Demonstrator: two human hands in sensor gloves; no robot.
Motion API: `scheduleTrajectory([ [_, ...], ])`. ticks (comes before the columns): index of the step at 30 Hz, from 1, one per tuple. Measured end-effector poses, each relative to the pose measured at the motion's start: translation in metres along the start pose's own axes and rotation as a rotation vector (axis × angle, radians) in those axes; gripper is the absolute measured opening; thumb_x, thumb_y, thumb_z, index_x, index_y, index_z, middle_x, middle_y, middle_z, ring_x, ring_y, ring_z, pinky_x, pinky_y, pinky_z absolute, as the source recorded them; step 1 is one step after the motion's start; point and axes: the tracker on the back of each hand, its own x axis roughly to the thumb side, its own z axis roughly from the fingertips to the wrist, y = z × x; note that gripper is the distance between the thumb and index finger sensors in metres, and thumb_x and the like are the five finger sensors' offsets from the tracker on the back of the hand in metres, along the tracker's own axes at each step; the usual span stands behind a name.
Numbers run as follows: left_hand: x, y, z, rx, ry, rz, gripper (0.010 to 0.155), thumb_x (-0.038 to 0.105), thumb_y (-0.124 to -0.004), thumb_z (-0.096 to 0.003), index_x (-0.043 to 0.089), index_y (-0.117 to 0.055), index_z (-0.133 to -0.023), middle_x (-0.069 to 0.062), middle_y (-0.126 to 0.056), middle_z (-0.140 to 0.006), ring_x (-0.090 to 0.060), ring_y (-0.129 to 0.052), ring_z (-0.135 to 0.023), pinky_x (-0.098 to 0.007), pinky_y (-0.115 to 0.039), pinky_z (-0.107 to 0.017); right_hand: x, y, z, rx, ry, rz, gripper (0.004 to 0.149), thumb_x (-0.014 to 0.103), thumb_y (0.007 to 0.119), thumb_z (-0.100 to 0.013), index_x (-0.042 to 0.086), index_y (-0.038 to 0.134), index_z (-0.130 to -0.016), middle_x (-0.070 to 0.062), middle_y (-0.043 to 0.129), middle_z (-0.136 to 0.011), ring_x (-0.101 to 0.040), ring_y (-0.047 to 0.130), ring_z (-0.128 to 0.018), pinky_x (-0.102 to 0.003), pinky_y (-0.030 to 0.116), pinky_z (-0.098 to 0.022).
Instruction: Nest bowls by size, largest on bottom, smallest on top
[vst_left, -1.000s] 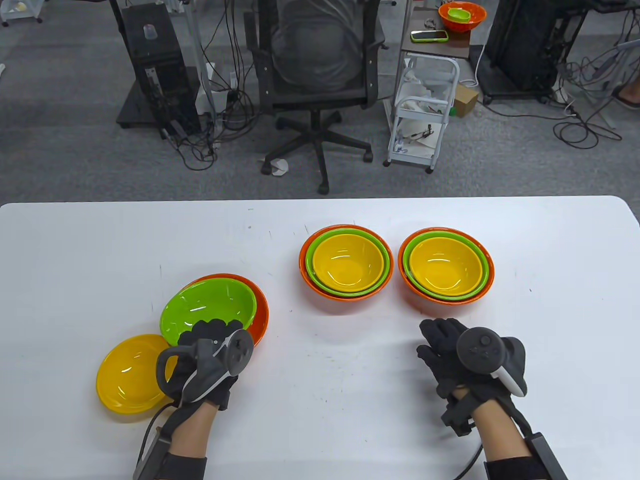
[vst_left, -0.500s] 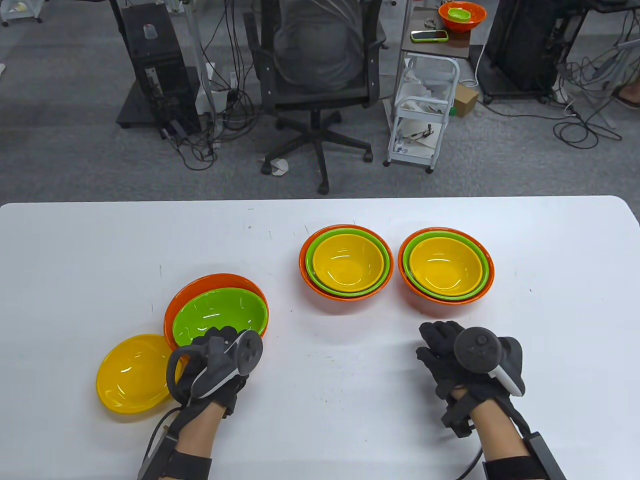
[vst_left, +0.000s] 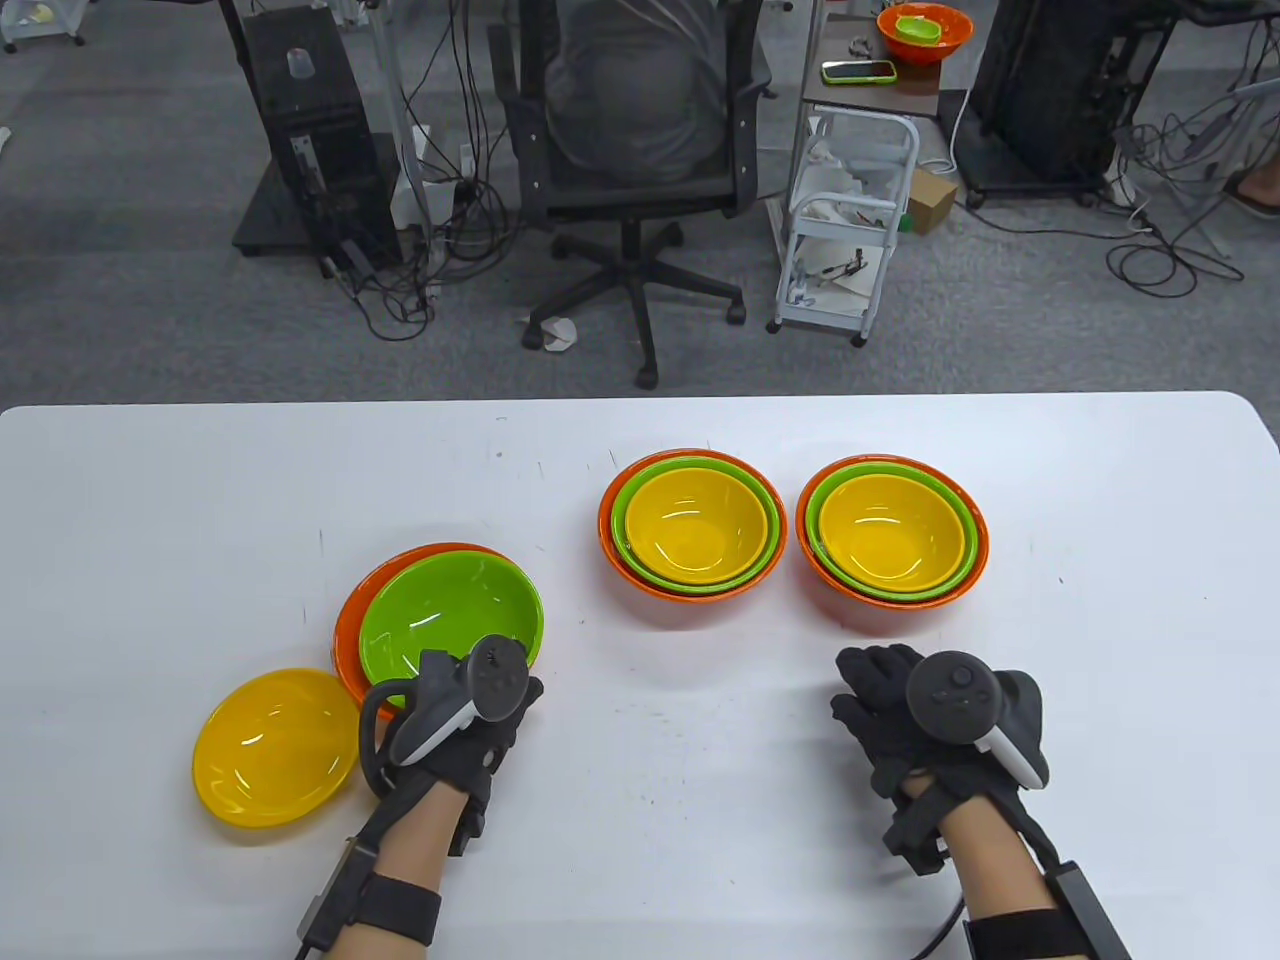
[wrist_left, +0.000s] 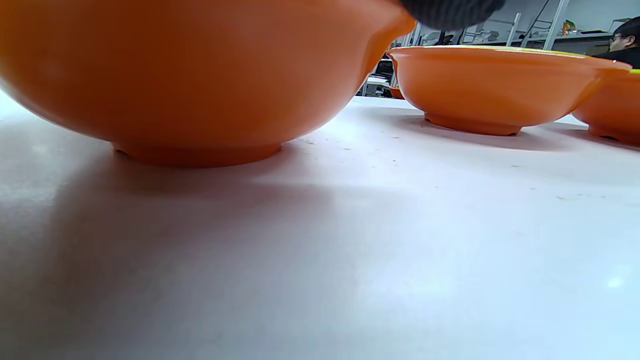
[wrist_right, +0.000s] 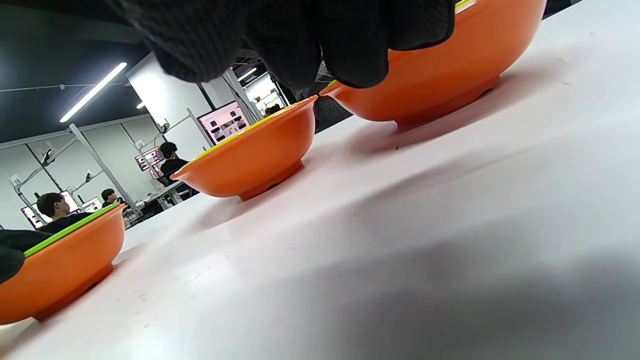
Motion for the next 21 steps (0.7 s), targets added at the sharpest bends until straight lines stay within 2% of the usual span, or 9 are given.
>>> scheduleTrajectory([
  [5, -0.004, 0.014, 0.013, 0.094, -0.005, -0.043, 0.061, 0.052, -0.067, -0.0501, 0.029, -0.066, -0.106, -0.003, -0.082, -0.101, -0.035, -0.084, -0.096, -0.061, -0.071, -0.071, 0.0, 0.0, 0.0, -0.003, -0.004, 0.002, 0.06, 0.036, 0.075, -0.05, 0.005, 0.069, -0.101, -0.026, 0.065, -0.104, -0.057, 0.049, -0.097, -0.075, 0.036, -0.067],
  [8, -0.012, 0.027, 0.024, 0.124, 0.044, -0.053, 0.062, 0.052, -0.07, -0.0502, 0.029, -0.065, -0.107, -0.004, -0.078, -0.105, -0.036, -0.081, -0.098, -0.062, -0.071, -0.071, 0.001, -0.001, 0.001, -0.008, -0.01, 0.001, 0.06, 0.036, 0.075, -0.05, 0.005, 0.069, -0.101, -0.026, 0.065, -0.104, -0.057, 0.049, -0.097, -0.075, 0.036, -0.067],
  [10, -0.019, 0.034, 0.031, 0.067, 0.123, -0.061, 0.06, 0.045, -0.072, -0.053, 0.03, -0.059, -0.11, -0.005, -0.069, -0.112, -0.037, -0.076, -0.103, -0.064, -0.068, -0.073, 0.001, -0.001, 0.001, -0.009, -0.014, 0.001, 0.06, 0.036, 0.075, -0.05, 0.005, 0.069, -0.101, -0.026, 0.065, -0.104, -0.057, 0.049, -0.097, -0.075, 0.036, -0.067],
  [12, -0.029, 0.041, 0.038, 0.063, 0.186, -0.082, 0.063, 0.042, -0.072, -0.0539, 0.03, -0.053, -0.112, -0.006, -0.062, -0.116, -0.038, -0.071, -0.106, -0.066, -0.065, -0.074, 0.001, -0.001, 0.001, -0.01, -0.016, 0.002, 0.06, 0.036, 0.075, -0.05, 0.005, 0.069, -0.101, -0.026, 0.065, -0.104, -0.057, 0.049, -0.097, -0.075, 0.036, -0.067],
  [14, -0.04, 0.045, 0.042, 0.056, 0.249, -0.051, 0.067, 0.04, -0.073, -0.0542, 0.027, -0.046, -0.114, -0.007, -0.057, -0.117, -0.04, -0.068, -0.107, -0.068, -0.063, -0.074, 0.001, 0.001, 0.001, -0.002, -0.016, 0.005, 0.06, 0.036, 0.075, -0.05, 0.005, 0.069, -0.101, -0.026, 0.065, -0.104, -0.057, 0.049, -0.097, -0.075, 0.036, -0.067],
  [15, -0.047, 0.047, 0.043, 0.014, 0.282, -0.004, 0.07, 0.039, -0.073, -0.0546, 0.025, -0.041, -0.115, -0.009, -0.054, -0.118, -0.041, -0.065, -0.108, -0.069, -0.061, -0.075, 0.001, 0.001, 0.001, 0.001, -0.016, 0.007, 0.06, 0.036, 0.075, -0.05, 0.005, 0.069, -0.101, -0.026, 0.065, -0.104, -0.057, 0.049, -0.097, -0.075, 0.036, -0.067],
  [17, -0.06, 0.048, 0.045, -0.041, 0.33, 0.075, 0.072, 0.039, -0.073, -0.0551, 0.022, -0.037, -0.115, -0.011, -0.049, -0.119, -0.043, -0.06, -0.11, -0.071, -0.057, -0.075, 0.001, 0.001, 0.001, -0.002, -0.02, 0.007, 0.06, 0.036, 0.075, -0.05, 0.005, 0.069, -0.101, -0.026, 0.066, -0.104, -0.057, 0.049, -0.097, -0.075, 0.036, -0.067],
  [21, -0.08, 0.042, 0.045, -0.115, 0.389, 0.102, 0.075, 0.04, -0.075, -0.0544, 0.02, -0.036, -0.116, -0.012, -0.047, -0.12, -0.045, -0.058, -0.11, -0.072, -0.055, -0.075, 0.001, 0.002, 0.0, -0.005, -0.022, 0.003, 0.06, 0.036, 0.075, -0.05, 0.005, 0.069, -0.101, -0.026, 0.065, -0.104, -0.057, 0.049, -0.097, -0.075, 0.037, -0.067],
])
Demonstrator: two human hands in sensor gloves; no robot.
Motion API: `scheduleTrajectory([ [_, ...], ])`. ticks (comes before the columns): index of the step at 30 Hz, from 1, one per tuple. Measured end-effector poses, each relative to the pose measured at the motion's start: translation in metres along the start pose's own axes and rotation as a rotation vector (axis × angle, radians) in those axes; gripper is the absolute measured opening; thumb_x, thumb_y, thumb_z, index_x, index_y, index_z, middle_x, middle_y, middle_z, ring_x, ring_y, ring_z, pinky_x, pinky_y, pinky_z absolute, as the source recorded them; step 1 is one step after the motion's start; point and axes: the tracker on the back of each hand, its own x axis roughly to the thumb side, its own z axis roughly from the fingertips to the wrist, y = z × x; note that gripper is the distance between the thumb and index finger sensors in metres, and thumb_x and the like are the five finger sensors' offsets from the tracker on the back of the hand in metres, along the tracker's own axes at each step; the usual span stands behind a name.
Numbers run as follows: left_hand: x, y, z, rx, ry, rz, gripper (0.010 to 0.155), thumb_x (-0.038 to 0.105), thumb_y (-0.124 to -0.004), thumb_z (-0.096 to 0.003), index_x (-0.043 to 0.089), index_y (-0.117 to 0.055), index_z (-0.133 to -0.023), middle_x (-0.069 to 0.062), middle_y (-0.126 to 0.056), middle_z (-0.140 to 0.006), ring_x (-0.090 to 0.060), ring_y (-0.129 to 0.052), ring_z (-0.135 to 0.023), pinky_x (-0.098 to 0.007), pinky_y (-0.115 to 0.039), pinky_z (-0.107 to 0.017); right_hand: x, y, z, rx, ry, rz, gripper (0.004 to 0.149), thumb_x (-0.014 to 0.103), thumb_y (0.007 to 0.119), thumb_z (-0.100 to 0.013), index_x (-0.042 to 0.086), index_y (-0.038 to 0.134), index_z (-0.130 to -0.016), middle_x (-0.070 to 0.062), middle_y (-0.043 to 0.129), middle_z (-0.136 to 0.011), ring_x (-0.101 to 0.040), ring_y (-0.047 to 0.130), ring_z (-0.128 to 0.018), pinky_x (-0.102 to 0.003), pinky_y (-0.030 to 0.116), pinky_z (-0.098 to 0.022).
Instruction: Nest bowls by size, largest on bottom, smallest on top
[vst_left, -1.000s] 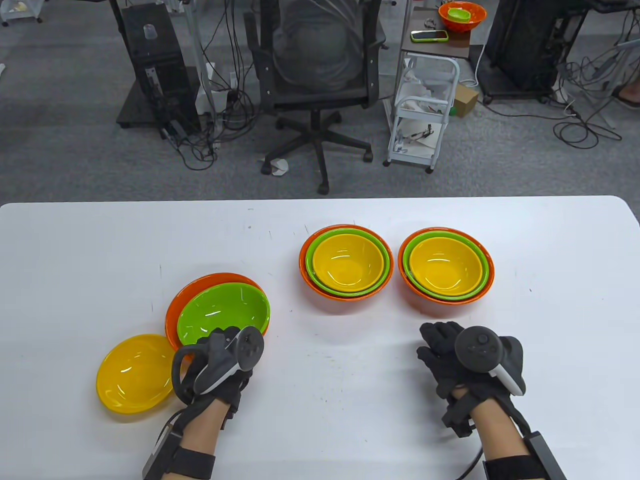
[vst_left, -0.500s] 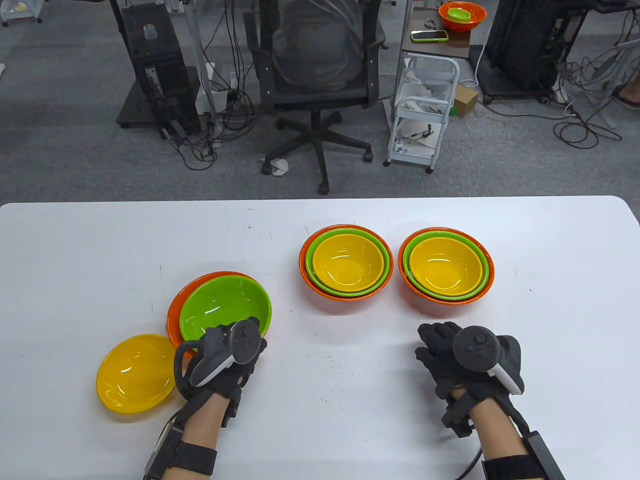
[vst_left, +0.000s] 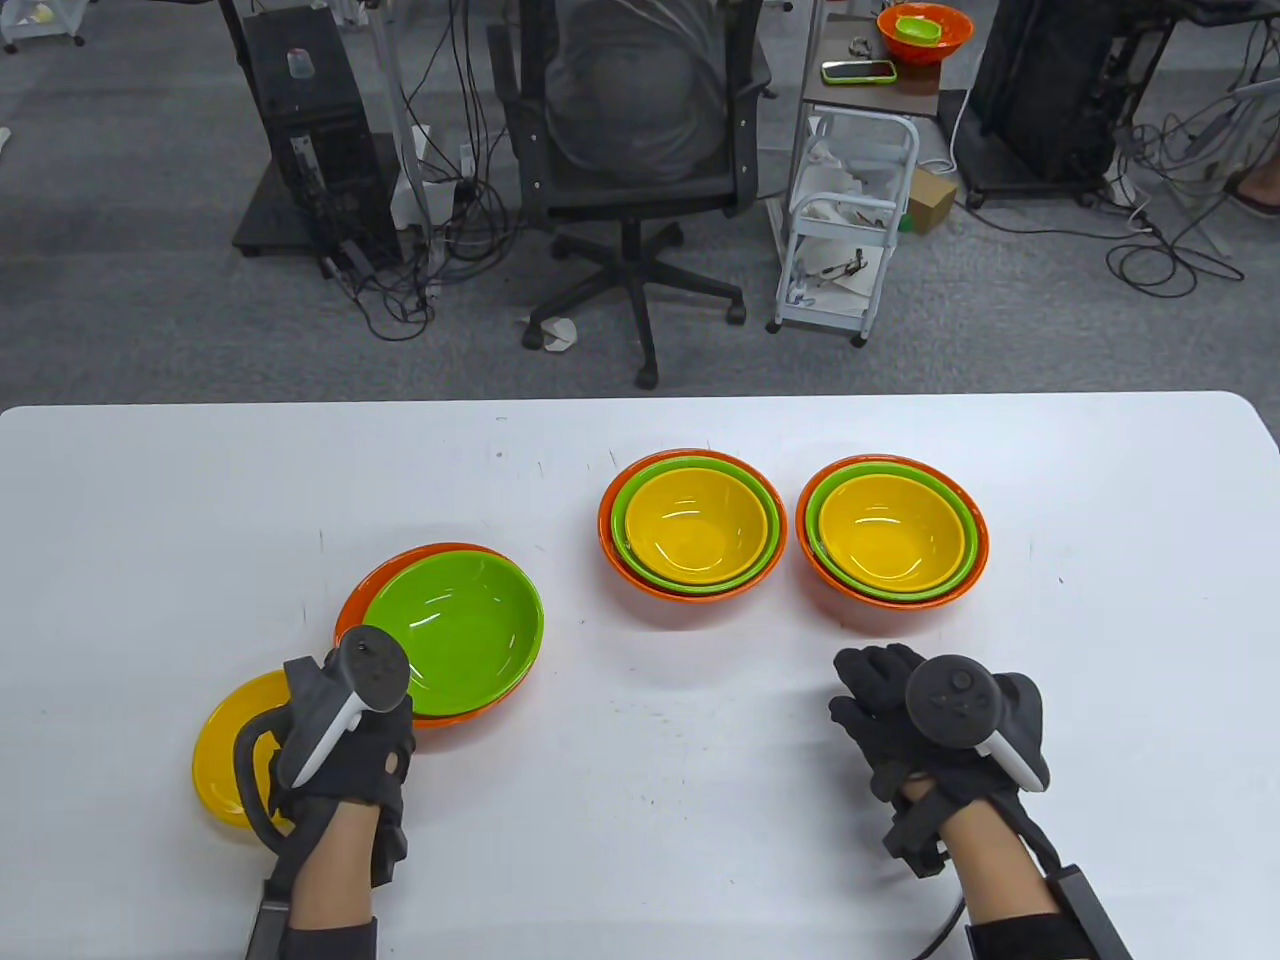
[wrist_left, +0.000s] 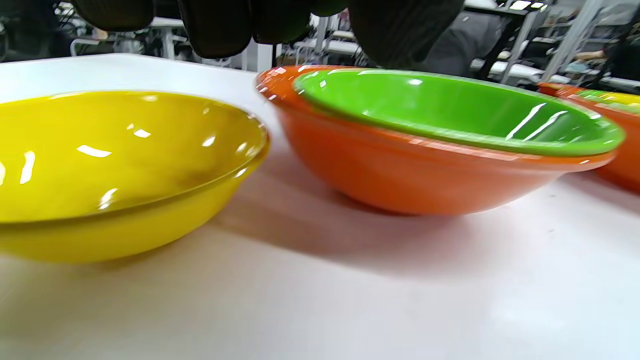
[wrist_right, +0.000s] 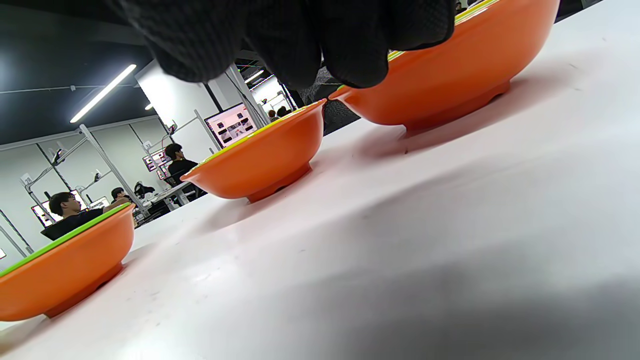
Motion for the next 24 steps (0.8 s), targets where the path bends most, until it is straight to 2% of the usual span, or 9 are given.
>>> scheduleTrajectory([
  [3, -0.011, -0.004, -0.004, -0.116, 0.049, 0.011, 0.082, 0.041, -0.078, -0.0533, 0.018, -0.031, -0.116, -0.015, -0.041, -0.121, -0.047, -0.052, -0.111, -0.073, -0.052, -0.075, 0.001, 0.005, 0.0, 0.023, -0.001, -0.003, 0.06, 0.036, 0.075, -0.05, 0.005, 0.069, -0.101, -0.026, 0.065, -0.104, -0.057, 0.049, -0.097, -0.075, 0.037, -0.066],
  [15, -0.027, -0.029, -0.018, -0.257, 0.101, 0.038, 0.084, 0.038, -0.085, -0.05, 0.015, -0.037, -0.115, -0.017, -0.049, -0.118, -0.047, -0.059, -0.108, -0.072, -0.052, -0.075, -0.001, 0.005, 0.0, 0.019, -0.001, -0.001, 0.06, 0.036, 0.075, -0.05, 0.004, 0.069, -0.101, -0.026, 0.066, -0.104, -0.057, 0.049, -0.097, -0.075, 0.037, -0.066],
  [24, -0.032, -0.039, -0.027, -0.276, 0.139, 0.026, 0.076, 0.039, -0.08, -0.0526, 0.017, -0.042, -0.114, -0.014, -0.053, -0.116, -0.044, -0.059, -0.107, -0.069, -0.052, -0.076, 0.0, 0.005, 0.0, 0.023, 0.001, 0.005, 0.06, 0.036, 0.075, -0.05, 0.004, 0.069, -0.101, -0.026, 0.066, -0.104, -0.057, 0.049, -0.097, -0.074, 0.037, -0.066],
])
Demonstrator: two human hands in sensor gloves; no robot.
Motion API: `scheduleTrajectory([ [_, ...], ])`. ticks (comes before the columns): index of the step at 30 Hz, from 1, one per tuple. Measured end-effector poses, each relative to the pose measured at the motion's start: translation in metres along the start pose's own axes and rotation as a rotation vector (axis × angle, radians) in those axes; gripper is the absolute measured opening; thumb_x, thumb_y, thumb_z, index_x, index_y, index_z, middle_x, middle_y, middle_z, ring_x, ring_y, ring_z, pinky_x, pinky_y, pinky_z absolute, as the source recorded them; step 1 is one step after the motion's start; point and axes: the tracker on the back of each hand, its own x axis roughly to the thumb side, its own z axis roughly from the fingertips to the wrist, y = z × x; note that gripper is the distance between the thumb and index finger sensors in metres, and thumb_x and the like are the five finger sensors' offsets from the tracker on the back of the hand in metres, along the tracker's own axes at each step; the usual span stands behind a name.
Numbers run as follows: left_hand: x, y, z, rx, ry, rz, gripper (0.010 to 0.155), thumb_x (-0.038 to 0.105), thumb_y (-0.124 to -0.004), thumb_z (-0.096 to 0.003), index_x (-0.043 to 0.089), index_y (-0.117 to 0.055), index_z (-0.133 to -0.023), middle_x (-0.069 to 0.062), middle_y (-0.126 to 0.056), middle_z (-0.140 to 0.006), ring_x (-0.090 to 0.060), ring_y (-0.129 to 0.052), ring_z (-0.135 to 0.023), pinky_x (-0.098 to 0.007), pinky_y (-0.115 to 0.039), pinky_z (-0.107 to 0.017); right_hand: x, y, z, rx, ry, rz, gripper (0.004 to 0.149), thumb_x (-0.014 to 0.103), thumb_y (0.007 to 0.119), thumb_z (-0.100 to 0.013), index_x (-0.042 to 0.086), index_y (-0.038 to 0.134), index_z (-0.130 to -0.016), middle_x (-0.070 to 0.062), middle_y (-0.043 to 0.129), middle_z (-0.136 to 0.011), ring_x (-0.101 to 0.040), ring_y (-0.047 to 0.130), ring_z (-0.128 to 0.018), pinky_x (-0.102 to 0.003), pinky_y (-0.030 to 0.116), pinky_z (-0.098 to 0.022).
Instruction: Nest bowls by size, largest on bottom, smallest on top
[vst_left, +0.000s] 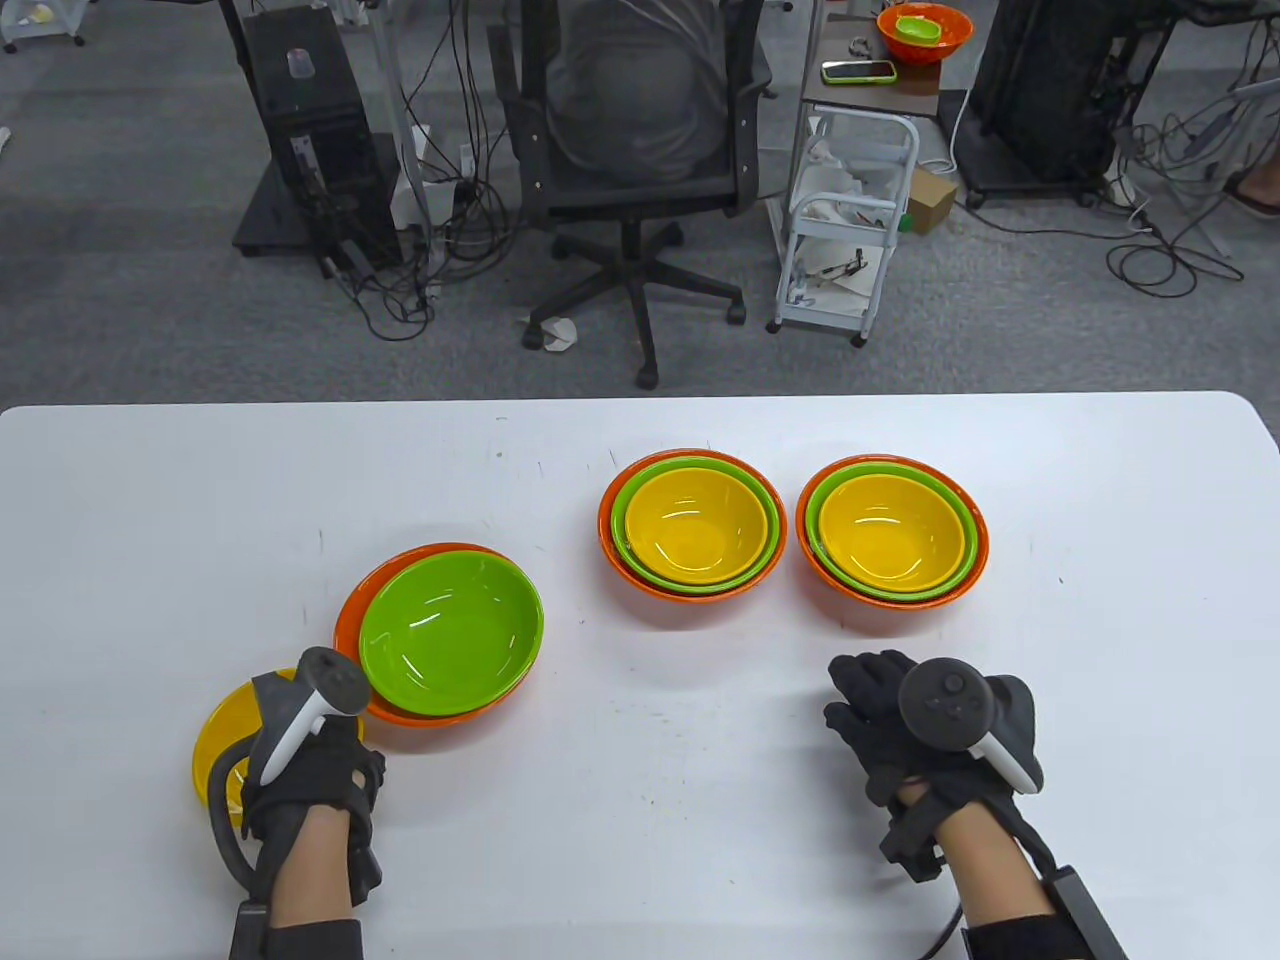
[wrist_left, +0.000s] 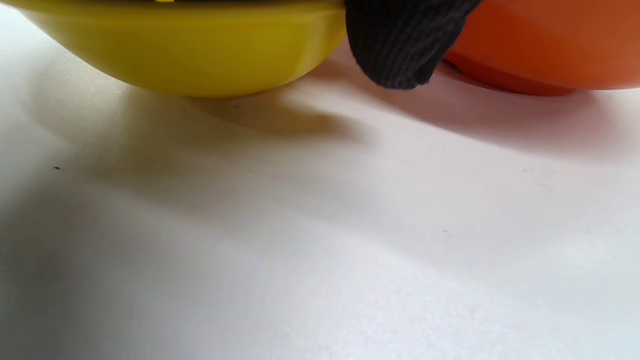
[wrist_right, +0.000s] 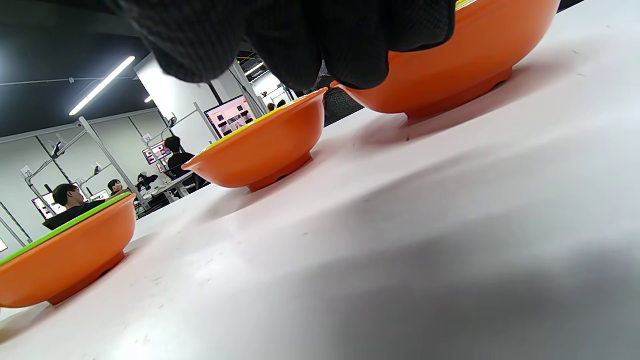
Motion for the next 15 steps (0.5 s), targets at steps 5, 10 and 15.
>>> scheduleTrajectory([
  [5, -0.0003, -0.001, -0.0016, 0.001, 0.005, -0.014, 0.073, 0.038, -0.077, -0.054, 0.017, -0.042, -0.114, -0.013, -0.053, -0.116, -0.043, -0.059, -0.105, -0.063, -0.058, -0.075, 0.0001, 0.0008, -0.0001, 0.004, 0.004, 0.004, 0.06, 0.036, 0.075, -0.05, 0.004, 0.069, -0.101, -0.026, 0.066, -0.103, -0.057, 0.049, -0.097, -0.075, 0.037, -0.066],
  [10, -0.0045, 0.0006, -0.0003, 0.03, 0.02, -0.026, 0.066, 0.033, -0.074, -0.0549, 0.022, -0.045, -0.113, -0.011, -0.059, -0.113, -0.041, -0.067, -0.098, -0.059, -0.064, -0.073, -0.0002, 0.0001, 0.0003, 0.002, 0.009, 0.0, 0.06, 0.036, 0.075, -0.05, 0.004, 0.069, -0.101, -0.026, 0.066, -0.103, -0.057, 0.05, -0.097, -0.074, 0.037, -0.066],
  [15, -0.0061, 0.0055, 0.0031, 0.112, 0.036, -0.053, 0.062, 0.029, -0.073, -0.0545, 0.023, -0.051, -0.112, -0.008, -0.068, -0.108, -0.038, -0.073, -0.094, -0.056, -0.066, -0.071, -0.0006, -0.0003, 0.0001, -0.001, 0.009, -0.001, 0.06, 0.036, 0.075, -0.05, 0.004, 0.069, -0.101, -0.026, 0.066, -0.103, -0.057, 0.05, -0.097, -0.075, 0.038, -0.066],
])
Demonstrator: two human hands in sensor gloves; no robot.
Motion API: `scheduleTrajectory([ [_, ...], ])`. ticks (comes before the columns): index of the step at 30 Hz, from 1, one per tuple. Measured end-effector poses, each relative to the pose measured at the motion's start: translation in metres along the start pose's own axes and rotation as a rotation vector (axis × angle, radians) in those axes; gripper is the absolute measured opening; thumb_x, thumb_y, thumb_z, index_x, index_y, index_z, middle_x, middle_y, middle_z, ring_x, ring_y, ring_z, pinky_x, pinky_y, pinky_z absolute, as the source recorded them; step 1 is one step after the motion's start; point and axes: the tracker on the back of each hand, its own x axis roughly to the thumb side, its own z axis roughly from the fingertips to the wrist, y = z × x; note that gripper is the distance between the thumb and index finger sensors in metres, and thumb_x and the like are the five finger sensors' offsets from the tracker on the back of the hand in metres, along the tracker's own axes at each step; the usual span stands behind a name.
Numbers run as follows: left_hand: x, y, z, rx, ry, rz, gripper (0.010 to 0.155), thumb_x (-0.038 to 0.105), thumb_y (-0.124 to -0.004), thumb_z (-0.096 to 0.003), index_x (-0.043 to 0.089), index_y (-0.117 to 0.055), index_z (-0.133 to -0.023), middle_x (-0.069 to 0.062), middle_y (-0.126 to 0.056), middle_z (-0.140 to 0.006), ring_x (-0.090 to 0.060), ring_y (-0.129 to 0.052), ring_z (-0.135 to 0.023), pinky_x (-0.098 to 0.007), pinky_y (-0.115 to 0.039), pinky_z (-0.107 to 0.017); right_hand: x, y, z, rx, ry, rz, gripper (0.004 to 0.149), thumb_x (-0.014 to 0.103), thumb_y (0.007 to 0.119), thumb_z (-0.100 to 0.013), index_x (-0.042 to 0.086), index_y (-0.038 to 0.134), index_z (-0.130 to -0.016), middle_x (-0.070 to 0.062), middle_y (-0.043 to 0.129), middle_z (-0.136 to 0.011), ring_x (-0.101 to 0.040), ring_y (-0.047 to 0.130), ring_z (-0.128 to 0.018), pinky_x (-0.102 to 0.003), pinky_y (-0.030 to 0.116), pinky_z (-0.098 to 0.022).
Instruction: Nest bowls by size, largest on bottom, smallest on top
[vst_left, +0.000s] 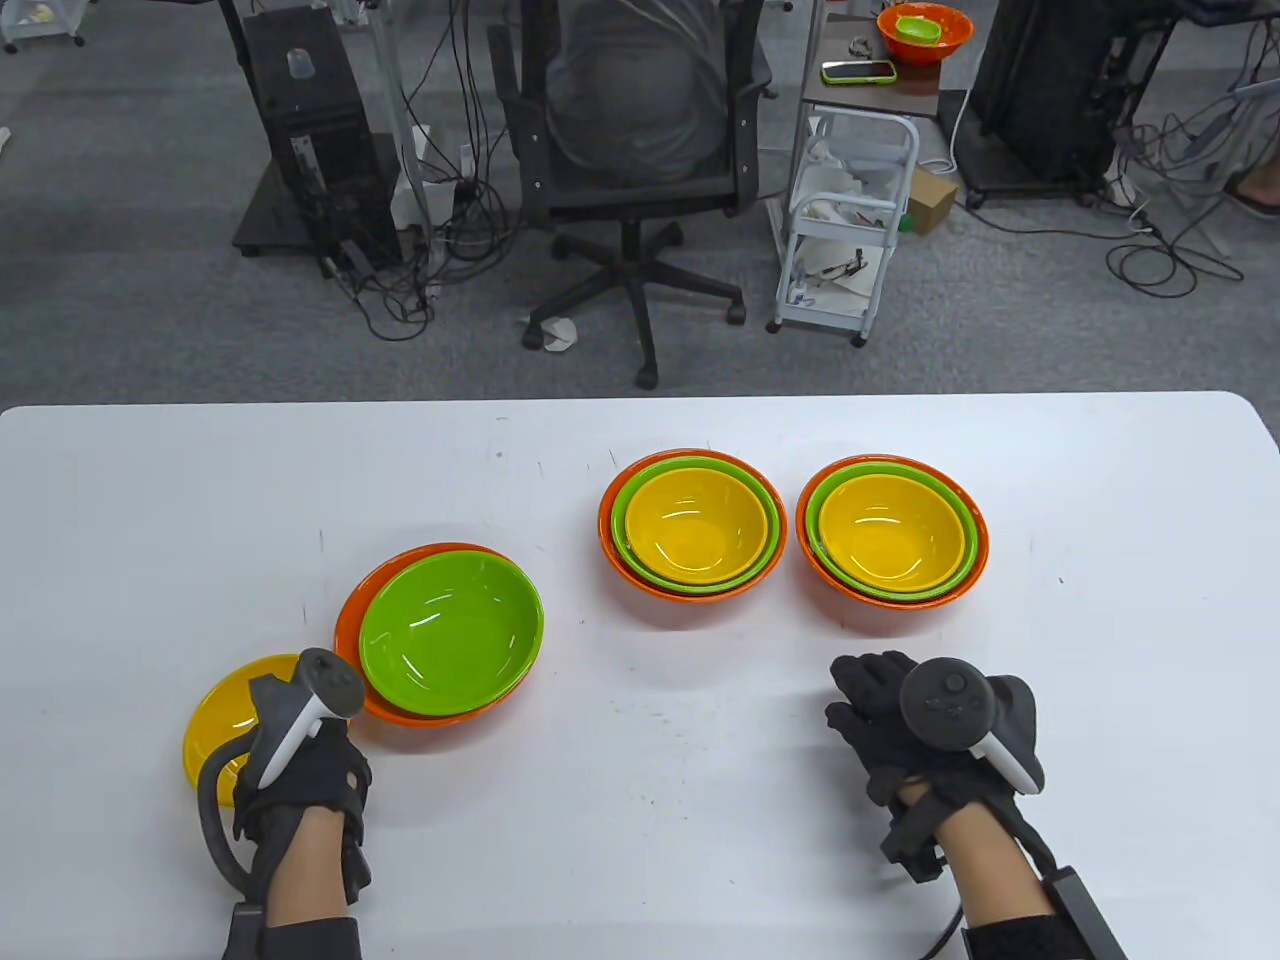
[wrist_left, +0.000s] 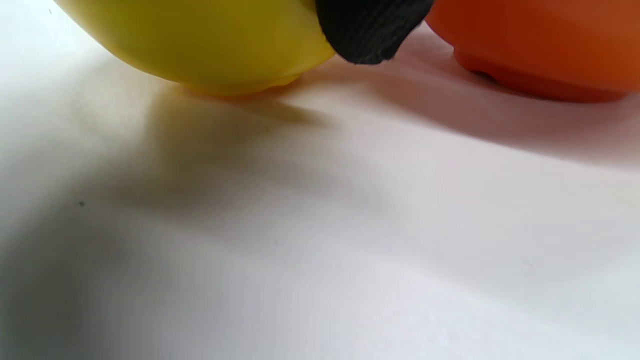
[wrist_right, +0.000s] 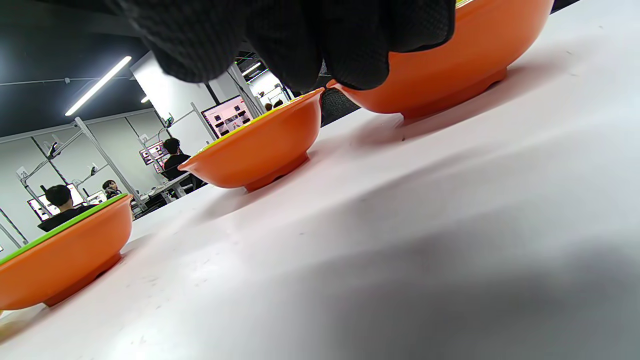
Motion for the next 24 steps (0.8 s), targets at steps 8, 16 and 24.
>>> scheduleTrajectory([
  [8, -0.006, 0.01, 0.006, 0.182, 0.028, 0.049, 0.052, 0.03, -0.077, -0.0519, 0.023, -0.07, -0.103, -0.006, -0.084, -0.096, -0.033, -0.085, -0.084, -0.055, -0.069, -0.069, 0.0, 0.0, 0.0, -0.004, -0.002, 0.0, 0.06, 0.036, 0.075, -0.05, 0.004, 0.069, -0.101, -0.026, 0.066, -0.103, -0.057, 0.05, -0.097, -0.074, 0.038, -0.066],
  [16, -0.002, 0.014, 0.013, 0.335, 0.028, 0.027, 0.051, 0.03, -0.077, -0.0513, 0.024, -0.072, -0.102, -0.005, -0.085, -0.095, -0.032, -0.085, -0.084, -0.056, -0.067, -0.071, -0.001, -0.001, 0.0, -0.01, -0.002, -0.005, 0.06, 0.036, 0.075, -0.05, 0.004, 0.069, -0.101, -0.026, 0.066, -0.103, -0.057, 0.049, -0.097, -0.075, 0.038, -0.066],
  [24, 0.013, 0.023, 0.032, 0.521, -0.031, -0.028, 0.05, 0.03, -0.077, -0.051, 0.027, -0.073, -0.101, -0.003, -0.085, -0.095, -0.032, -0.083, -0.087, -0.057, -0.061, -0.075, -0.001, -0.001, 0.0, -0.007, -0.003, 0.0, 0.06, 0.036, 0.075, -0.05, 0.004, 0.069, -0.101, -0.026, 0.066, -0.103, -0.057, 0.049, -0.097, -0.074, 0.037, -0.066],
])
